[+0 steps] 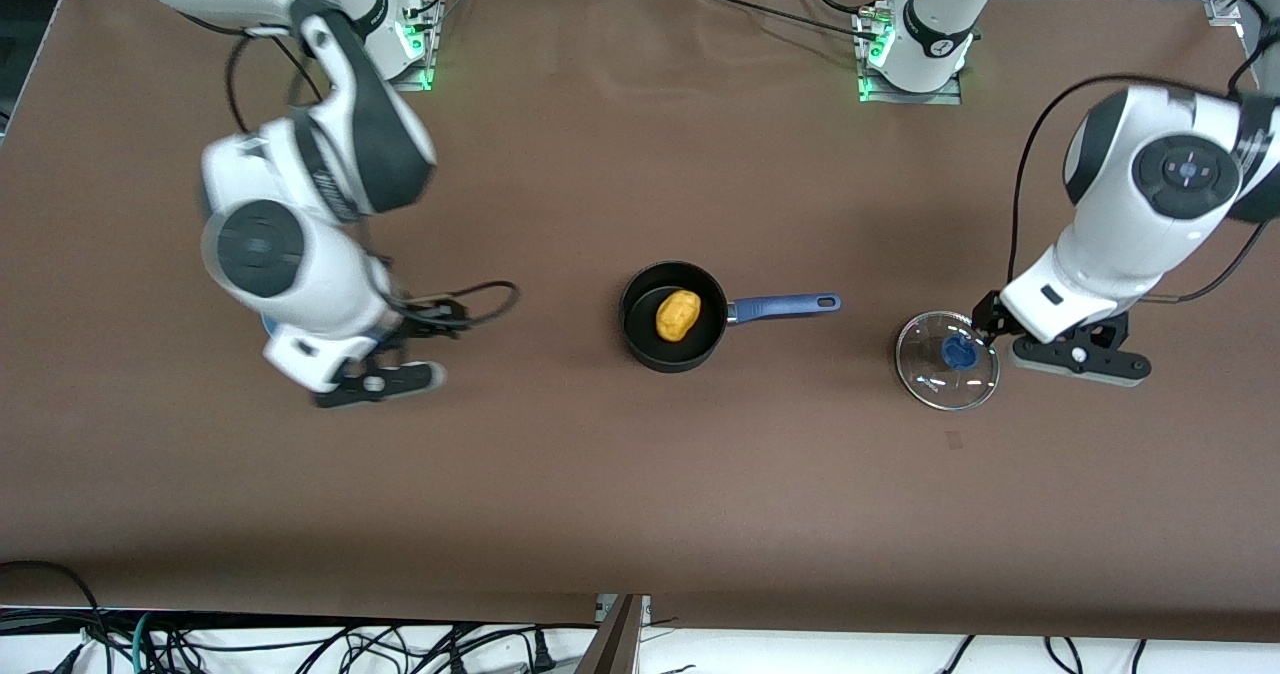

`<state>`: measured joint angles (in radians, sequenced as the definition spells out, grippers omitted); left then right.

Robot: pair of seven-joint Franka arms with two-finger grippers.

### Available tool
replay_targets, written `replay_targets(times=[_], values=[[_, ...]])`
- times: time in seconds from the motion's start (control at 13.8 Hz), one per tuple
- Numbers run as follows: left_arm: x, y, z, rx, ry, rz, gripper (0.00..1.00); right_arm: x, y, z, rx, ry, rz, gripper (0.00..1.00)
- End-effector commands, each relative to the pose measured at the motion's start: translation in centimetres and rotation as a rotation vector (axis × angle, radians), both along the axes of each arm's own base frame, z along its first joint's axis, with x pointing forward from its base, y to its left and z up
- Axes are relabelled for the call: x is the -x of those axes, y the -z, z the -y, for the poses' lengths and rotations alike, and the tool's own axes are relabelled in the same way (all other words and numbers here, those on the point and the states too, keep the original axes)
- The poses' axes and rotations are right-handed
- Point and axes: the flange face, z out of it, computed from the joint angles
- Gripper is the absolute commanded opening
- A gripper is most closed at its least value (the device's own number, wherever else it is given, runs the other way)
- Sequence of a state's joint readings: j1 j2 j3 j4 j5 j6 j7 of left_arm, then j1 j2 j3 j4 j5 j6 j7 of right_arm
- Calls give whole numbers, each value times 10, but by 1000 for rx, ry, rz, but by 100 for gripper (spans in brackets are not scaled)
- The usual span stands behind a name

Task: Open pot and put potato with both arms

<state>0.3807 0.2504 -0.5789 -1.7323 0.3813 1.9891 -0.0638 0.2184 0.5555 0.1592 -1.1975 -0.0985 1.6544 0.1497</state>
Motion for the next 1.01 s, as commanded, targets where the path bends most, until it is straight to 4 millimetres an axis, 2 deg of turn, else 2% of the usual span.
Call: replay_targets(times=[0.0,0.14,0.36,0.43,0.58,0.65,0.8,0.87,0.94], values=[[19,-51,3,5,-19,-56,100,25,-44,65,35,-9,-13,100],[32,-75,-22,112,-126,-74,100,42,-73,111,46,-6,-30,100],[50,-89,-50,154,-97,-78,100,66,-101,142,49,76,-4,100],[51,-95,-50,168,-104,-80,100,76,-112,149,55,100,10,100],[51,-105,-53,169,-106,-87,100,100,-111,164,62,125,3,100],[52,-108,-48,167,-106,-86,100,105,-117,166,58,108,24,100],[55,-109,-52,167,-95,-86,100,119,-152,167,51,110,88,100],[62,-118,-54,164,-93,-72,100,125,-158,168,52,111,90,100],[67,-117,-50,161,-86,-77,100,127,-155,185,54,140,69,100]])
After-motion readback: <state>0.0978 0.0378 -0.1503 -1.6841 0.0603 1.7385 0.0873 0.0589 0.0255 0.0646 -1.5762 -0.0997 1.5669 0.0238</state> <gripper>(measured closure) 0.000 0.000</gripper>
